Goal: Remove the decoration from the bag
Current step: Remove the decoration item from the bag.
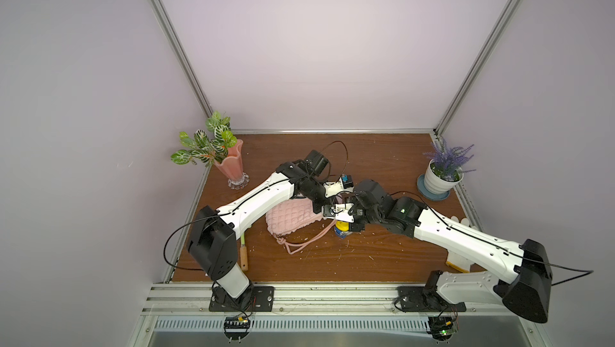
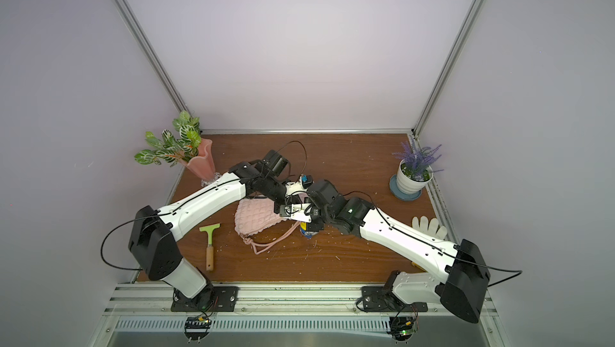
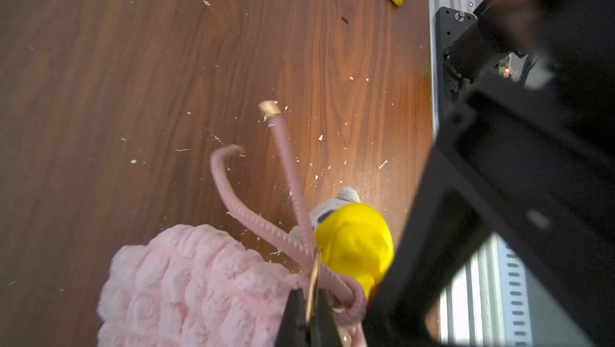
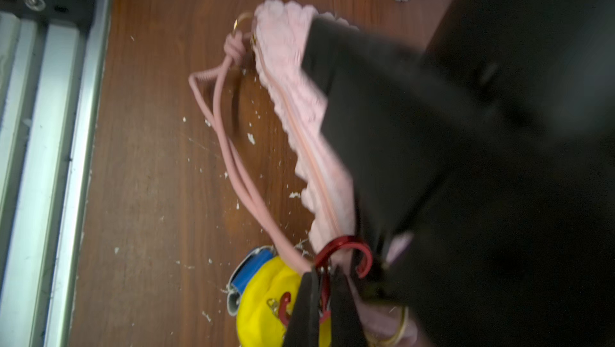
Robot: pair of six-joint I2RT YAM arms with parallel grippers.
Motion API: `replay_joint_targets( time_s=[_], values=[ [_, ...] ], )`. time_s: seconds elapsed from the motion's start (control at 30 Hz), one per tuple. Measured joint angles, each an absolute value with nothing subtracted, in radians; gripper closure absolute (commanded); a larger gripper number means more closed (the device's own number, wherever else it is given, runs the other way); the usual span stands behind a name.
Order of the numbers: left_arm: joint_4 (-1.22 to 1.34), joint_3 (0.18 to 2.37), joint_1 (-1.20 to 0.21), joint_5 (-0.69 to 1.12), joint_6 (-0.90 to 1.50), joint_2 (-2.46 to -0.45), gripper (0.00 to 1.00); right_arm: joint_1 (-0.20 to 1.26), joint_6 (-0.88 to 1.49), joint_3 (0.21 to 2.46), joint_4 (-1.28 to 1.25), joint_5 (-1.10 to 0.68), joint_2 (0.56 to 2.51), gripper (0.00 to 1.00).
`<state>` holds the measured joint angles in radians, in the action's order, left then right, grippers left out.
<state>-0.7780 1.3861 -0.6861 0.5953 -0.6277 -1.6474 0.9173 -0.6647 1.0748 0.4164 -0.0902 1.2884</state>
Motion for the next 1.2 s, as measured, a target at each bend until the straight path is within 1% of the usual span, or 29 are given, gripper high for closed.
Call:
replay_joint_targets(
  time_s=[0.37, 0.6, 0.8, 1.1, 1.2],
  values=[
    [-0.786, 1.401, -0.692, 0.579, -0.629, -1.656, 1.0, 0.922, -0.664, 1.076, 0.418, -0.105, 1.289, 0.99],
    [-0.785, 1.415, -0.689, 0.574, -0.63, -1.644, 1.0, 0.903, -0.619, 0.992, 0.381, -0.204, 1.269, 0.97],
    [-0.785, 1.415, -0.68, 0.579, -0.628, -1.618, 1.0, 0.854, -0.574, 0.926, 0.347, -0.264, 1.25, 0.95],
    [-0.774, 1.4, -0.675, 0.617, -0.626, -1.59, 1.0, 0.781, -0.497, 0.843, 0.237, -0.374, 1.209, 0.88],
    [-0.764, 1.371, -0.673, 0.618, -0.633, -1.581, 1.0, 0.755, -0.47, 0.818, 0.209, -0.413, 1.19, 0.83]
  ],
)
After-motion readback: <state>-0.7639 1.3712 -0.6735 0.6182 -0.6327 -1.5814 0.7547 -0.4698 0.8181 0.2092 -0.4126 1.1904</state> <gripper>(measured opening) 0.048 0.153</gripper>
